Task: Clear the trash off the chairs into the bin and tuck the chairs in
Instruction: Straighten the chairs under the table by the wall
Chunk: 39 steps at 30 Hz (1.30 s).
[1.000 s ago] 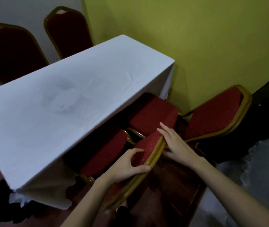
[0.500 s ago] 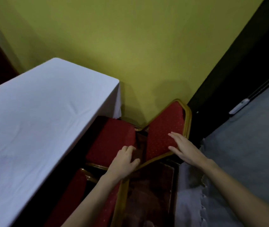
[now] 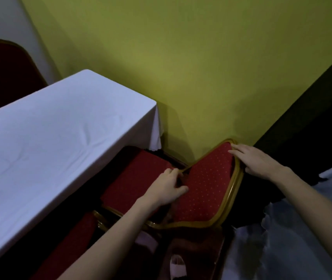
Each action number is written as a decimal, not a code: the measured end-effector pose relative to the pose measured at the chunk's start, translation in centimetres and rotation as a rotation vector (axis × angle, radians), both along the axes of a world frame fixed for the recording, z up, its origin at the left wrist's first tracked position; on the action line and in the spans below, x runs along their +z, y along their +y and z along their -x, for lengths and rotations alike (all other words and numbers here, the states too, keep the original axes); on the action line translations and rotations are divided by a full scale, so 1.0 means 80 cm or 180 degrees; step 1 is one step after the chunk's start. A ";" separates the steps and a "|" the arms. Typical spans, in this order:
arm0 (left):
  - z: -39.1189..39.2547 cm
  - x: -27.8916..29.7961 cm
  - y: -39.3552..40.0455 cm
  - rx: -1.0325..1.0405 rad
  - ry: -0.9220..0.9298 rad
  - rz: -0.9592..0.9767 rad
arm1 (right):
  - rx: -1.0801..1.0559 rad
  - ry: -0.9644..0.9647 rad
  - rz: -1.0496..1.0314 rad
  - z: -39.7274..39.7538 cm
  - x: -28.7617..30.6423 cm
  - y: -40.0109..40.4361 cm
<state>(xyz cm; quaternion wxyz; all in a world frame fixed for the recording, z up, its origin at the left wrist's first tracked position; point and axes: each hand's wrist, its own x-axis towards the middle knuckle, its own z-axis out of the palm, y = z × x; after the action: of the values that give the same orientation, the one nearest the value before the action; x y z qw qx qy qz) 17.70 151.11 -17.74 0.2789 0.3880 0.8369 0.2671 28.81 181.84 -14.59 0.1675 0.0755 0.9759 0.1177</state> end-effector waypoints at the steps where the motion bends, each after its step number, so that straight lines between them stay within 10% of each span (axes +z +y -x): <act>1: -0.008 0.005 0.027 -0.0041 -0.0037 0.0020 | 0.0033 -0.0124 0.0043 0.005 -0.006 0.013; 9: -0.107 0.008 0.191 -0.0403 -0.0012 0.0461 | 0.0333 -0.0415 0.0347 0.027 -0.027 0.074; 24: -0.036 -0.029 0.140 -0.0505 -0.0124 0.0673 | 0.1743 0.0203 0.0492 0.125 -0.045 0.051; 39: 0.044 -0.025 0.043 0.0144 -0.0108 0.0694 | 0.0925 0.0225 0.0711 0.206 -0.050 -0.059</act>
<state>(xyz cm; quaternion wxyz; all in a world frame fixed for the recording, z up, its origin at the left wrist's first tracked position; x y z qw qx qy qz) 14.17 154.55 -19.75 0.3274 0.3318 0.8647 0.1872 12.31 177.16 -18.56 0.1217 -0.0813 0.9888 0.0289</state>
